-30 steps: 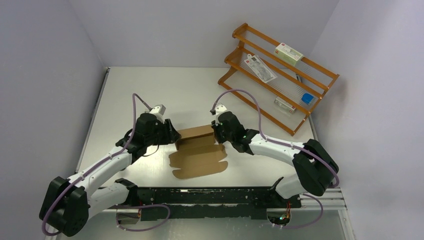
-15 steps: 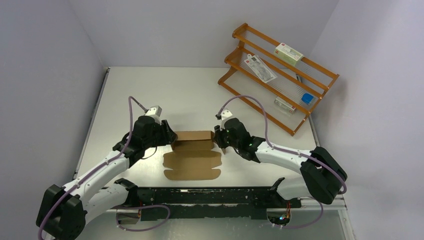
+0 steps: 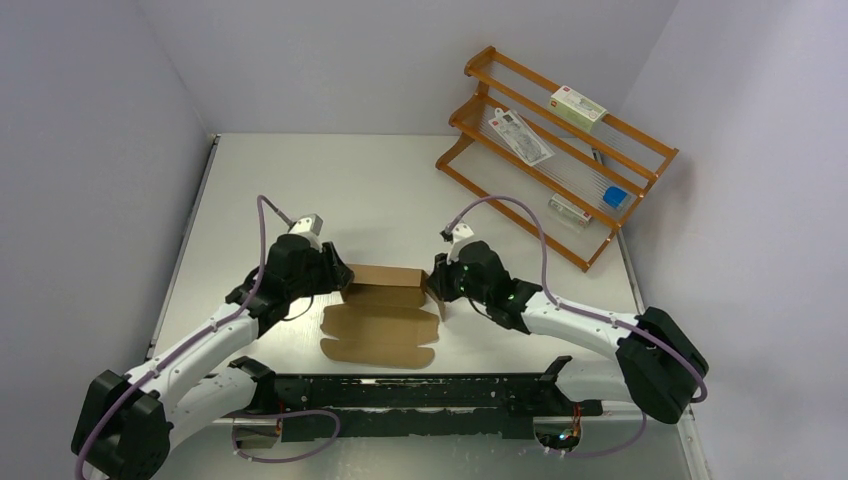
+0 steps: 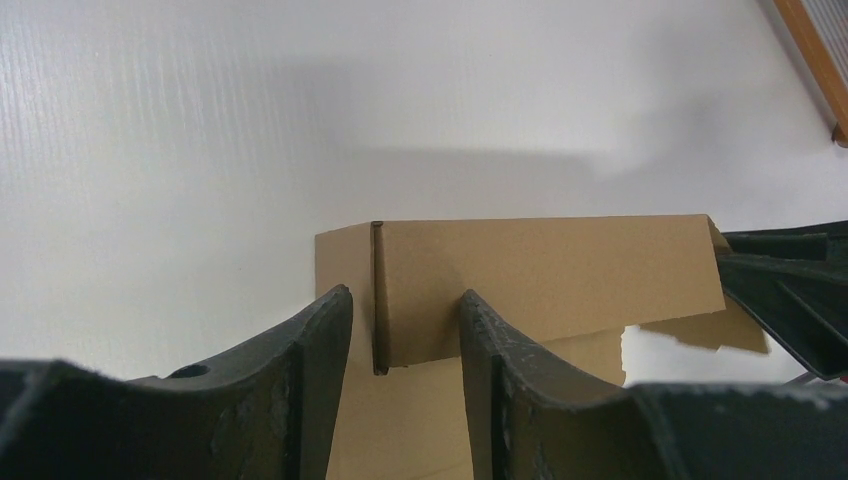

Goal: Fold the paper box

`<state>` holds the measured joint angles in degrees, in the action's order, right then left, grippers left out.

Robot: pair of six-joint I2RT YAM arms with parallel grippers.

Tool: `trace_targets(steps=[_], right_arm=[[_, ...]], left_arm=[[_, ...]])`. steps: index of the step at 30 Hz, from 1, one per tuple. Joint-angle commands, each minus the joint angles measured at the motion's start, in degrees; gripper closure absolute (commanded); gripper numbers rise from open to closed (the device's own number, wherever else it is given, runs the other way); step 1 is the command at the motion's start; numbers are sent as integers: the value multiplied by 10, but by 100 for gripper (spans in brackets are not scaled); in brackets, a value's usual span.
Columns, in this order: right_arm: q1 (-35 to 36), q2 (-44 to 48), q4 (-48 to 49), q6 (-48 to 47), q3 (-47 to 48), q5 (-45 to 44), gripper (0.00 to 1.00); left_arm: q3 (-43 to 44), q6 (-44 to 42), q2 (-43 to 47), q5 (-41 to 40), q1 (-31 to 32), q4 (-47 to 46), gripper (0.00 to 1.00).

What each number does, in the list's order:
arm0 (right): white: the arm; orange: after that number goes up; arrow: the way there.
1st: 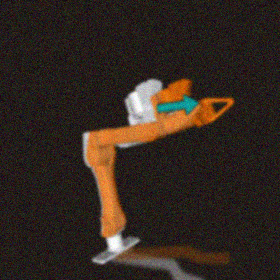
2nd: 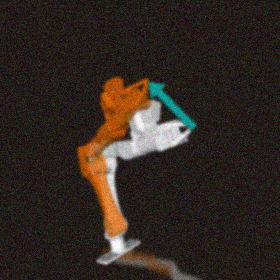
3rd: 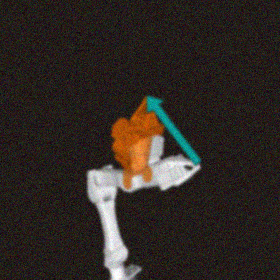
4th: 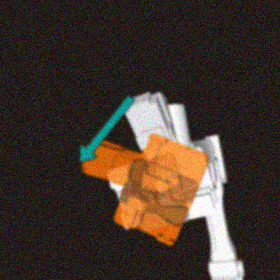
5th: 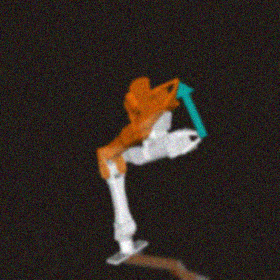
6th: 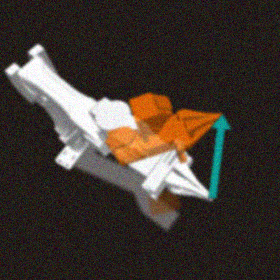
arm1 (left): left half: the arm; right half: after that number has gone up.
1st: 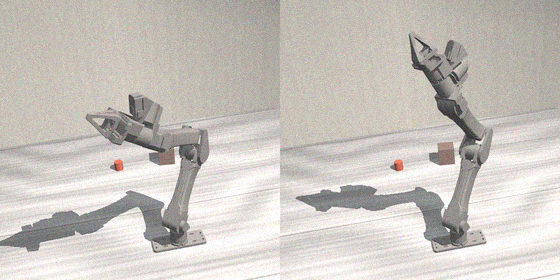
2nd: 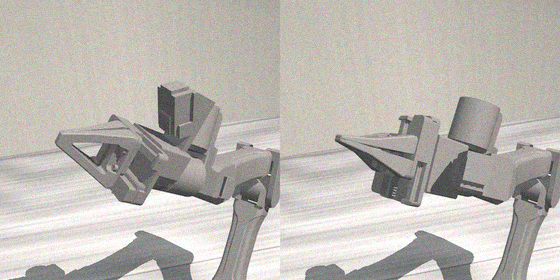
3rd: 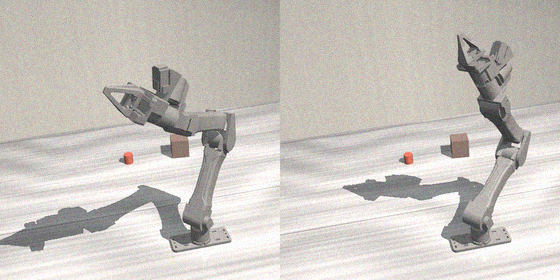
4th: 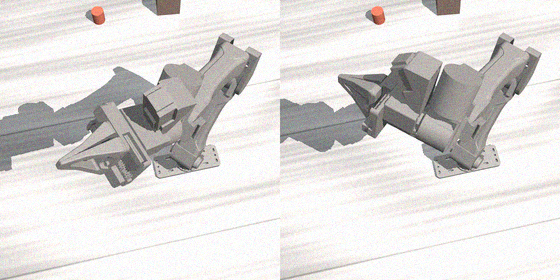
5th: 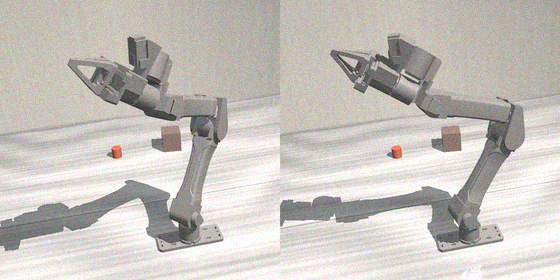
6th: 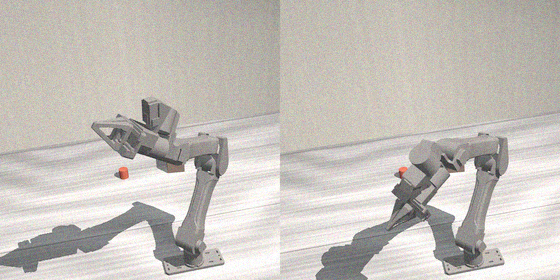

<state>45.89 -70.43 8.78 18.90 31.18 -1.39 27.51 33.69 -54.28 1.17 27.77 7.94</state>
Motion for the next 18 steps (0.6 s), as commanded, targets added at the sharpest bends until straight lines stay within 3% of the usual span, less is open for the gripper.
trace_targets(steps=[1,11,18], right_arm=[[-2,-15,47,49,-6,49,80],[-2,-102,92,32,68,17,87],[-4,-162,79,-38,142,0,87]], left_arm=[[-6,8,10,-9,7,-5,51],[-1,21,36,-10,8,-2,49],[1,11,43,-42,8,20,48]])
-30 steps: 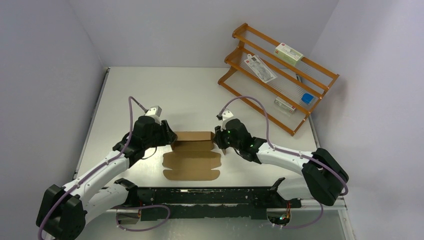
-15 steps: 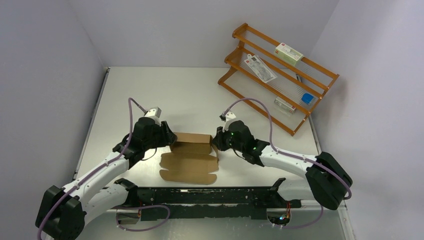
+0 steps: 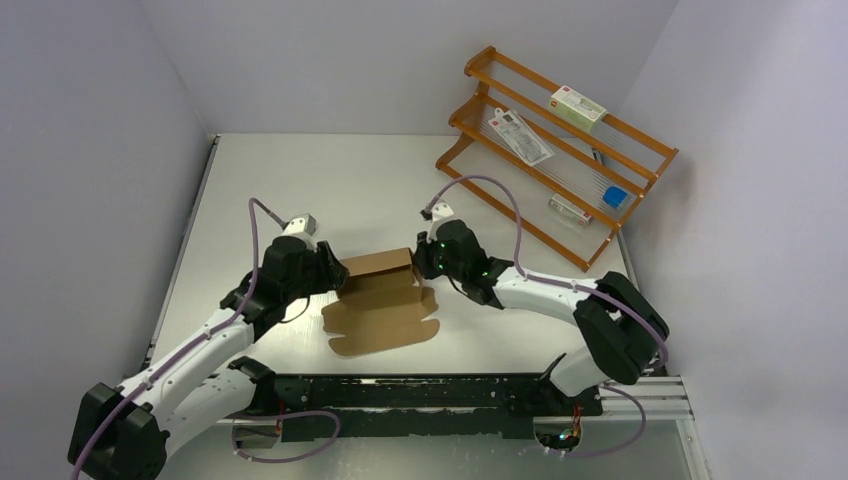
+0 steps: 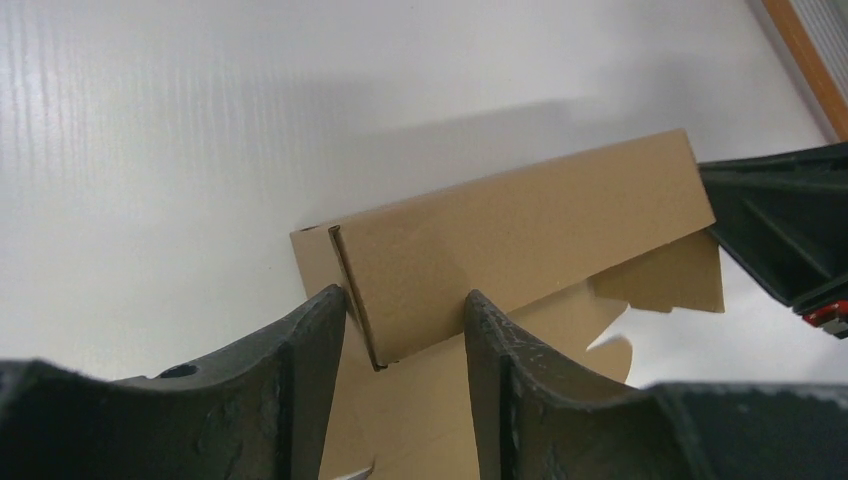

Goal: Fold the paper box

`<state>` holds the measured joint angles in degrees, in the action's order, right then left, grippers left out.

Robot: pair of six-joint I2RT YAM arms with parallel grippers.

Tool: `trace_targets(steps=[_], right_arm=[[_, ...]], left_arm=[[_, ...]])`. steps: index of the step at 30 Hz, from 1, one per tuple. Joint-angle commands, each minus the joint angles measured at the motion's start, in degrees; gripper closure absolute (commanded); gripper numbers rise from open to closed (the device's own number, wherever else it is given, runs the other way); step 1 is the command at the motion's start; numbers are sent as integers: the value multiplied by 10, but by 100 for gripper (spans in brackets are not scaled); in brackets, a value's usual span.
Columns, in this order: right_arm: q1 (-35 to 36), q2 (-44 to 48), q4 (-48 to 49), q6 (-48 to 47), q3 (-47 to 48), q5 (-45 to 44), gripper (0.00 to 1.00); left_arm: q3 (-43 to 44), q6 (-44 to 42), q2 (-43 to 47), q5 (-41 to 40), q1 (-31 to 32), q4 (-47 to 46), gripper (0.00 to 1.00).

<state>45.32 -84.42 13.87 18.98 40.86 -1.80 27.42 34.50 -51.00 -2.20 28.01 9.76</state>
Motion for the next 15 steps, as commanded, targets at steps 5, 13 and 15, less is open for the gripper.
trace_targets(steps=[5,13,15], right_arm=[[-1,-51,31,-43,59,11,87],[-1,-67,66,-90,26,-5,92],[-1,-65,66,-99,23,-5,93]], left_arm=[[-17,5,13,-27,6,5,41],[27,-15,22,-70,6,62,25],[47,-23,24,-83,5,77,21]])
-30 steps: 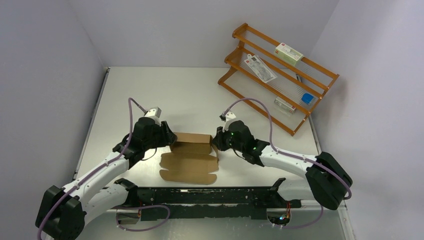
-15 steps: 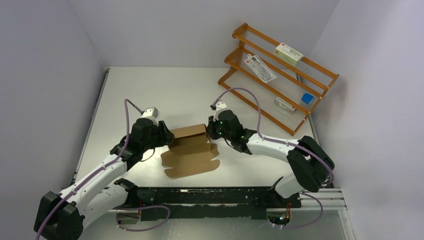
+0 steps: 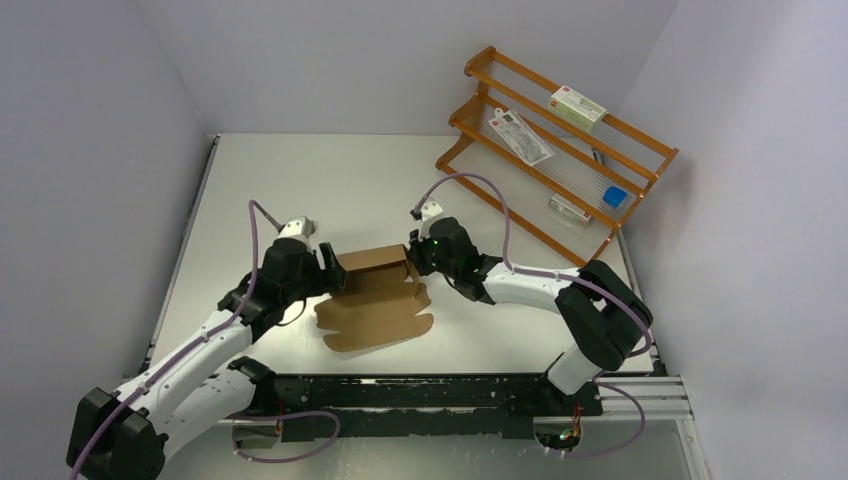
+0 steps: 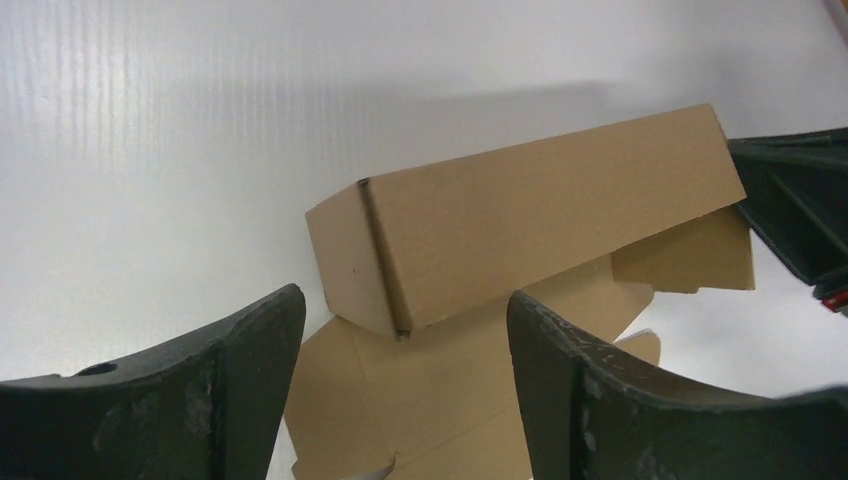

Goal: Fold the paper box

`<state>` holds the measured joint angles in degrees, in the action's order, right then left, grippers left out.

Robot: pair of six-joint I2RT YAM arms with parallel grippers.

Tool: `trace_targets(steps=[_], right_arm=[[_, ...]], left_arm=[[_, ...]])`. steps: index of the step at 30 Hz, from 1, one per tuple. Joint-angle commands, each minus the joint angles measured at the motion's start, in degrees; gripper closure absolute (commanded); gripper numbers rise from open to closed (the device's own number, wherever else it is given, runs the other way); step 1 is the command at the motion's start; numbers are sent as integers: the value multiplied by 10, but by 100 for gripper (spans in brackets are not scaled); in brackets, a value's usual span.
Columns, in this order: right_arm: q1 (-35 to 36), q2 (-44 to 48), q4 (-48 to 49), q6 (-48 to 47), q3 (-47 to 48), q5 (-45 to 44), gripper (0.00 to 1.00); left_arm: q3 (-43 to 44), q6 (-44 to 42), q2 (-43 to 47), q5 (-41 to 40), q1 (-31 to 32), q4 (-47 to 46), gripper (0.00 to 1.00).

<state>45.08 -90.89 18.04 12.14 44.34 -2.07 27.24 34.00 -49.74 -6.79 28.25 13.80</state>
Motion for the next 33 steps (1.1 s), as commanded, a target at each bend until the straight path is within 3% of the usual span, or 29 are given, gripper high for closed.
trace_targets(steps=[1,6,11,16,25,33], right_arm=[[2,1,23,-35,-12,-2,93],[2,7,12,-56,-7,3,93],[2,6,13,-63,-5,9,93],[2,0,18,-56,-4,18,92],[3,2,24,-43,-6,45,91],[3,2,24,-41,-7,54,90]], left_arm=[[60,-25,12,-44,3,44,19],[140,-61,5,-68,3,96,12],[190,-76,-37,-18,3,96,9],[188,-75,-94,51,17,46,18],[238,-127,-177,-51,101,46,15],[251,-163,-240,-94,149,29,12]])
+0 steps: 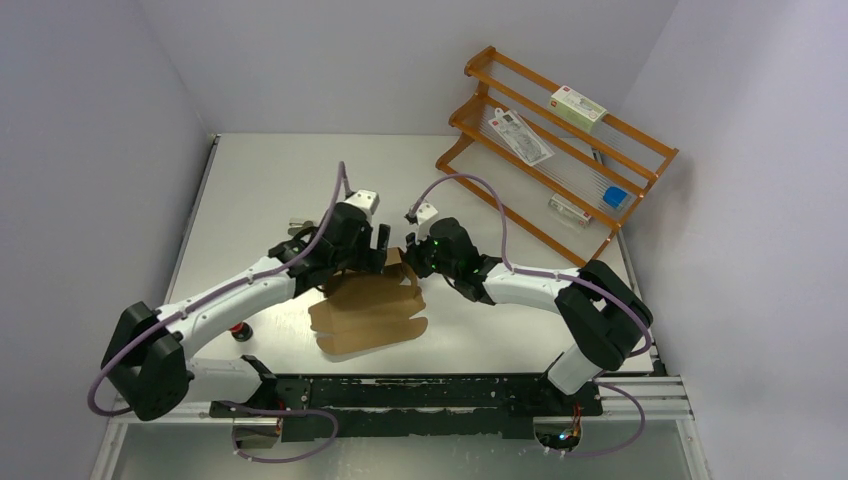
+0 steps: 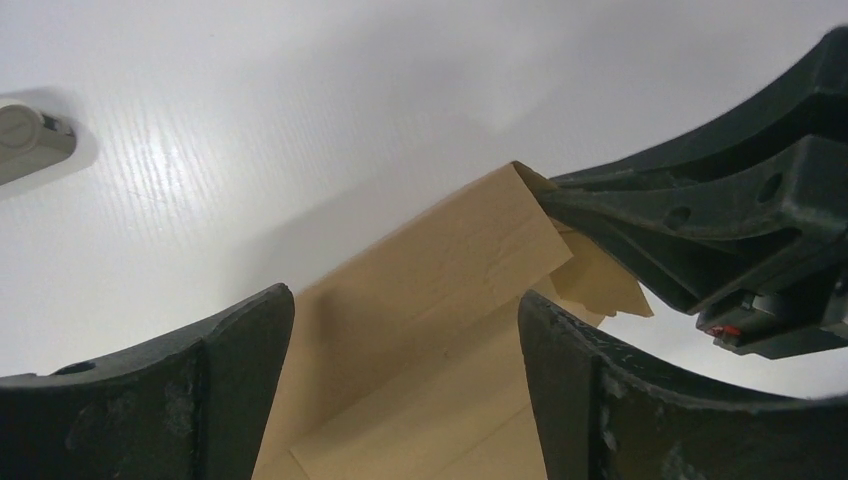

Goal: Fold the paper box

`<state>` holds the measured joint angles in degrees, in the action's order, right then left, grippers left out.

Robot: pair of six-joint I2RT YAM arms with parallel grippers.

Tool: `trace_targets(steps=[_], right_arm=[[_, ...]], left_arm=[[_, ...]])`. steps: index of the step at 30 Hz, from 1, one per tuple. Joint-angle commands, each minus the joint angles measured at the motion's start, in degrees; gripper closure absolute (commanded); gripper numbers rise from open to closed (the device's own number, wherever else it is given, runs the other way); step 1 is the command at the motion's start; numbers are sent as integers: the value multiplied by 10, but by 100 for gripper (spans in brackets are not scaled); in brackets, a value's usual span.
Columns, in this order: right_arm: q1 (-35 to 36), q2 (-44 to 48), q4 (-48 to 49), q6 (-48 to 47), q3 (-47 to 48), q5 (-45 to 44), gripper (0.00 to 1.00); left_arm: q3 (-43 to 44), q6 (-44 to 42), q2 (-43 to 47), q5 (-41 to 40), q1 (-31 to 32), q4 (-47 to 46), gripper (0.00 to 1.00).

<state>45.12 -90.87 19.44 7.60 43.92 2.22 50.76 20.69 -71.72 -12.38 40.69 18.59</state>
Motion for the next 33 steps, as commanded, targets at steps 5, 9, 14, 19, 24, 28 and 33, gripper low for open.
trace_targets(steps=[5,9,14,19,24,28,33], right_arm=[[2,-1,13,9,-5,17,90],[2,10,11,12,-13,20,88],[1,36,-3,14,-22,24,83],[-6,70,-19,10,-32,43,75],[-31,114,-16,5,-53,64,66],[-76,140,-14,-1,-74,72,61],[-107,133,-20,-29,-91,47,61]], left_arm=[[8,-34,-52,-54,31,-37,12],[0,-29,-66,-68,31,-38,12],[-18,-18,-60,-71,31,-47,13],[-25,-15,-61,-73,31,-46,14],[-26,-17,-62,-72,31,-45,14],[-27,-16,-59,-66,32,-47,14],[-25,-14,-55,-58,32,-48,14]])
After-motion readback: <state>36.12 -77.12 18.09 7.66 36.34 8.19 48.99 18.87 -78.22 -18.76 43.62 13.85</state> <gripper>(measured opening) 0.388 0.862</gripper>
